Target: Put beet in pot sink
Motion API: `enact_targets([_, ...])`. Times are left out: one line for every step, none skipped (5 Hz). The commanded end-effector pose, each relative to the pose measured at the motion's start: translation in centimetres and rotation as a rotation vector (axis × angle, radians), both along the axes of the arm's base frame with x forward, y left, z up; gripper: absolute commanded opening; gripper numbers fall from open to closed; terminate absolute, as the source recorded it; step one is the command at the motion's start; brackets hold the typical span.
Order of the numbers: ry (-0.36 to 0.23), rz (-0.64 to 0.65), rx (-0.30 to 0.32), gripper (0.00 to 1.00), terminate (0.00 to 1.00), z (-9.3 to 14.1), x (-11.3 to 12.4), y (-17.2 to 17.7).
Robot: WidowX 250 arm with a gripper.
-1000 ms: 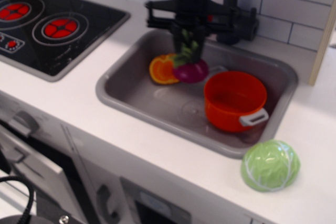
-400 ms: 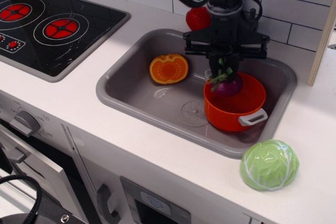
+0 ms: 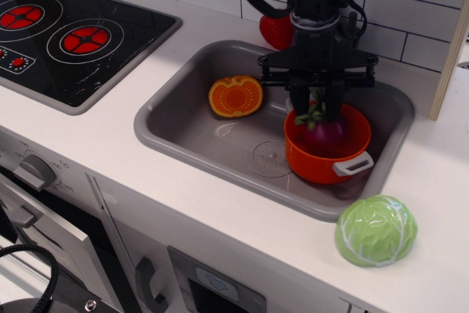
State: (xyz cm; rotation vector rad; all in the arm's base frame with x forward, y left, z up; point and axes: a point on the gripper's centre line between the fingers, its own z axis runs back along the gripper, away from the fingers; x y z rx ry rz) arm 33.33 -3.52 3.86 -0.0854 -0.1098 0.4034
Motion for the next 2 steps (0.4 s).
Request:
enact_targets([-0.128, 0.020, 0.015, 1.00, 0.00, 6.0, 1.2, 0.8])
enact_targets([-0.157, 0.002, 0.037, 1.00, 0.00, 7.2, 0.0, 1.2])
